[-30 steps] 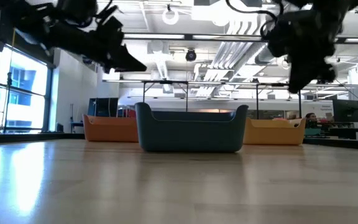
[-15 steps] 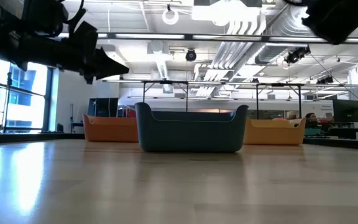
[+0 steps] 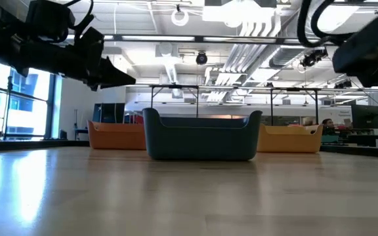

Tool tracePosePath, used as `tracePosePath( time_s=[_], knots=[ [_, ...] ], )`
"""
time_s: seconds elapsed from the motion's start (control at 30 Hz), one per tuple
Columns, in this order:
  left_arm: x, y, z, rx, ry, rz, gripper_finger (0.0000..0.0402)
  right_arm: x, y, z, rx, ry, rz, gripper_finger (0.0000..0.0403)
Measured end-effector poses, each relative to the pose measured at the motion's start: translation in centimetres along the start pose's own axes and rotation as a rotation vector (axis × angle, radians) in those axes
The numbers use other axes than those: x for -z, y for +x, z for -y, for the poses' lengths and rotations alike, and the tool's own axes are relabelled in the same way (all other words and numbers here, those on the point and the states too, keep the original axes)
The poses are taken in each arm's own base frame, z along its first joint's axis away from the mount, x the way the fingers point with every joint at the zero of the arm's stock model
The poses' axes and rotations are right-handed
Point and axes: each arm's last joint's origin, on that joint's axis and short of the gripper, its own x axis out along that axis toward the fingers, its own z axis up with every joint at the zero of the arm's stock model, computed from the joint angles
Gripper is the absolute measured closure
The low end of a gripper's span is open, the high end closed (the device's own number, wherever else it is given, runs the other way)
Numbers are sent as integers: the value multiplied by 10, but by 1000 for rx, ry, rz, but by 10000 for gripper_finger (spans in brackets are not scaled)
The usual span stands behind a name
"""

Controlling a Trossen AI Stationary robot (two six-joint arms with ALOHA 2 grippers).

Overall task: Sort silverware by color (type)
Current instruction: Put the white-blue spoon into the yellow bin

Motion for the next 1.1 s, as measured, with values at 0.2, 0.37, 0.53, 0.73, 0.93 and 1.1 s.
tracePosePath(
  time_s=[0.2, 0.37, 0.53, 0.73, 0.93, 1.1],
  knots=[
    [1, 0, 0, 0, 20, -7, 401, -2, 6, 1, 32, 21, 21, 274],
    [1, 0, 0, 0, 20, -7, 401, 2, 13, 6, 12, 47, 12, 281],
    [1, 0, 0, 0, 20, -8, 401, 1, 23, 14, -6, 55, 63, 281],
    [1, 0, 0, -9, 21, -8, 401, -2, 22, 14, -45, 18, 148, 316],
    [1, 0, 0, -11, 20, -8, 401, -7, 21, 11, -53, -63, 178, 394],
    [1, 0, 0, -11, 28, -8, 401, -27, 11, 1, -68, -164, 228, 397]
  ],
)
